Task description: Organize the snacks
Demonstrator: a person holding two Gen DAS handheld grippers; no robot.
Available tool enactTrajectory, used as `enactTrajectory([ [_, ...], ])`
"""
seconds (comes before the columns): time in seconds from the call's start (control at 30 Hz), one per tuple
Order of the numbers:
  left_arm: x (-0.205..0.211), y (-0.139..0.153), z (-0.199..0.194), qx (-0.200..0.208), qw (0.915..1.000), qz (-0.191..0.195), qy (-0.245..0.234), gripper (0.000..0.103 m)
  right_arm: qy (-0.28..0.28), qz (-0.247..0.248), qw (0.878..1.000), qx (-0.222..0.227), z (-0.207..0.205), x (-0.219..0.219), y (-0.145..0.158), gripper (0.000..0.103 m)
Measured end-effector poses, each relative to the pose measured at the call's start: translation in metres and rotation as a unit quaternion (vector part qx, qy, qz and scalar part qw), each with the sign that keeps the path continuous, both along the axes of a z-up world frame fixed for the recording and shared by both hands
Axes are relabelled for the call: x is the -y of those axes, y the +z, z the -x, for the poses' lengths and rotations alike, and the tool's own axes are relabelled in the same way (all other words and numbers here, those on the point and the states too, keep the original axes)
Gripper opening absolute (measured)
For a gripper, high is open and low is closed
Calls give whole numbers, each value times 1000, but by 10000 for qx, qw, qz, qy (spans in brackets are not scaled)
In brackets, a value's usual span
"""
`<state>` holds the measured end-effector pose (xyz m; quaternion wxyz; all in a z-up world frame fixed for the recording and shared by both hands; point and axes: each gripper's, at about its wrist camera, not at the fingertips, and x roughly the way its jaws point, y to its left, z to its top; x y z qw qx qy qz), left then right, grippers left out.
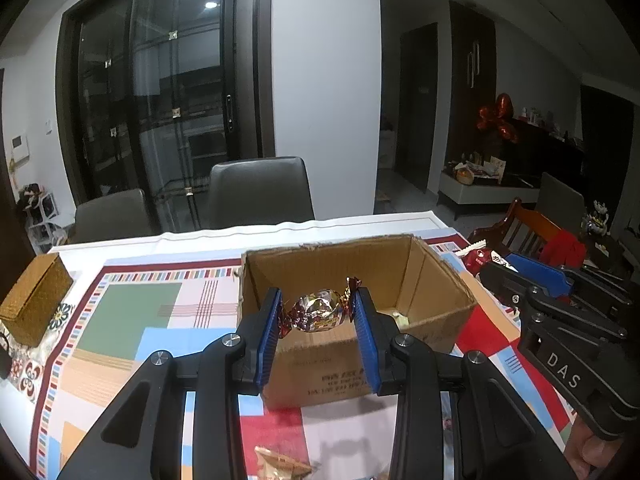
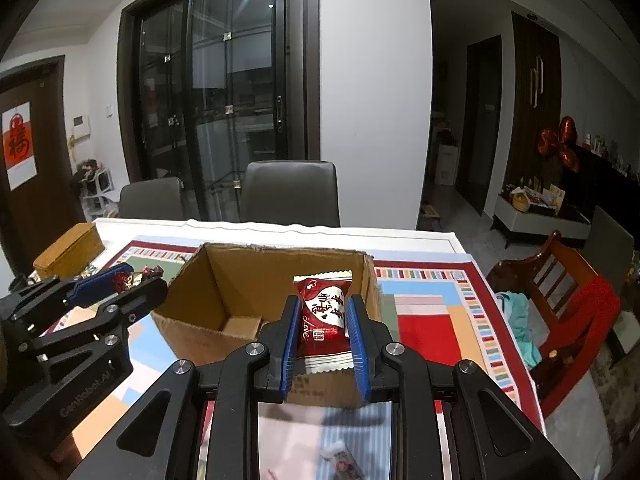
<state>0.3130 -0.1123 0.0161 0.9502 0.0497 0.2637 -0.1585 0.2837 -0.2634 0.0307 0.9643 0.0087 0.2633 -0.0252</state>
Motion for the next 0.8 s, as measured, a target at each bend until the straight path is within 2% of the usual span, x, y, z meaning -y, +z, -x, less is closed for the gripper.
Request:
enactTrajectory([
  [0.8,3,-5,-54,-25,9999,-11,-117,36,159,90,9997,-132,-57,-6,-13,25],
])
